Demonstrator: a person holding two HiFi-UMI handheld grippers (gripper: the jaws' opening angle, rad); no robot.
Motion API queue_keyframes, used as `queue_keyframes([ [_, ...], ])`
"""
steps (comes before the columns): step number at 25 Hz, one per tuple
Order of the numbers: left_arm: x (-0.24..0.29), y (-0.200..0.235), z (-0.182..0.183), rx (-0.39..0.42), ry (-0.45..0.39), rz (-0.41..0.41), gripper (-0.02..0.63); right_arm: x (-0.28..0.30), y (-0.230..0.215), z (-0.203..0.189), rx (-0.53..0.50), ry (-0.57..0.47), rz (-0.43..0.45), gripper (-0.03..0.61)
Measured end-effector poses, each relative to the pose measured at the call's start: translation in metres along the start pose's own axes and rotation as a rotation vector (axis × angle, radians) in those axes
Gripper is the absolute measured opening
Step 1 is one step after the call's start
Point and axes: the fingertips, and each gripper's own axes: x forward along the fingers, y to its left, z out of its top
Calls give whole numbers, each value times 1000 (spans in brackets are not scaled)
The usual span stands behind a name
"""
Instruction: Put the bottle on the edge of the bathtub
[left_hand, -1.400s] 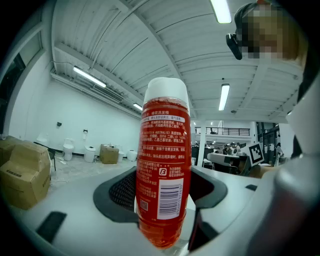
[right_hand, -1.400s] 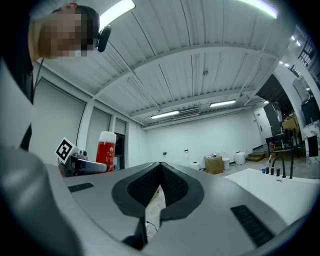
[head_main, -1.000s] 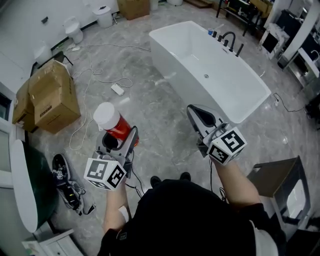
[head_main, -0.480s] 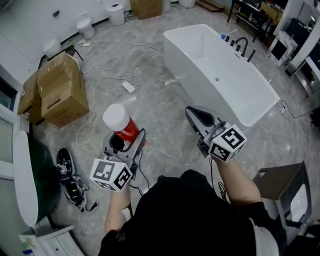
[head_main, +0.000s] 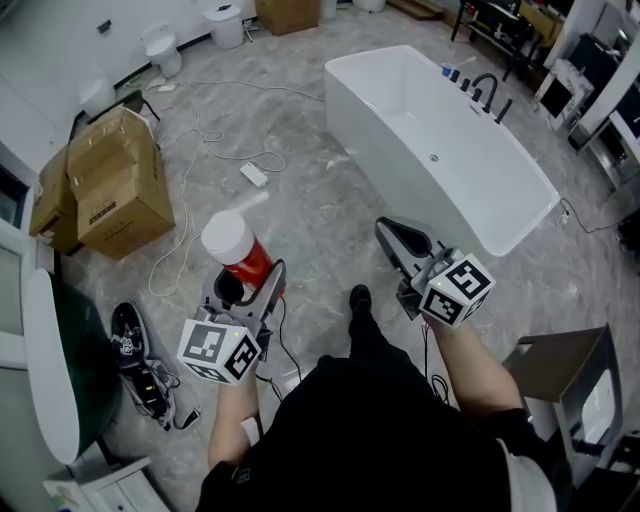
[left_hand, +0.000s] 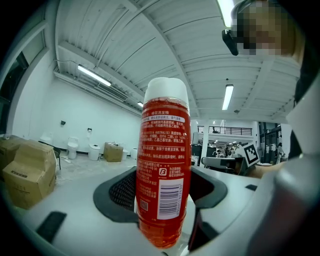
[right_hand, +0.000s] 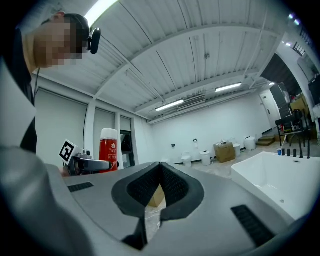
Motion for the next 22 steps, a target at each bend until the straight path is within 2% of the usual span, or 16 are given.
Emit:
queue_keyframes([
  [4, 33, 16, 4, -11, 4, 3, 298, 19, -33, -3, 15, 12, 7, 28],
  [15, 164, 60, 25, -48, 8, 47, 298, 85, -170, 20, 68, 40, 23, 28],
  [22, 234, 71, 33, -92, -8, 69, 298, 111, -225, 33, 53, 49, 112, 28],
])
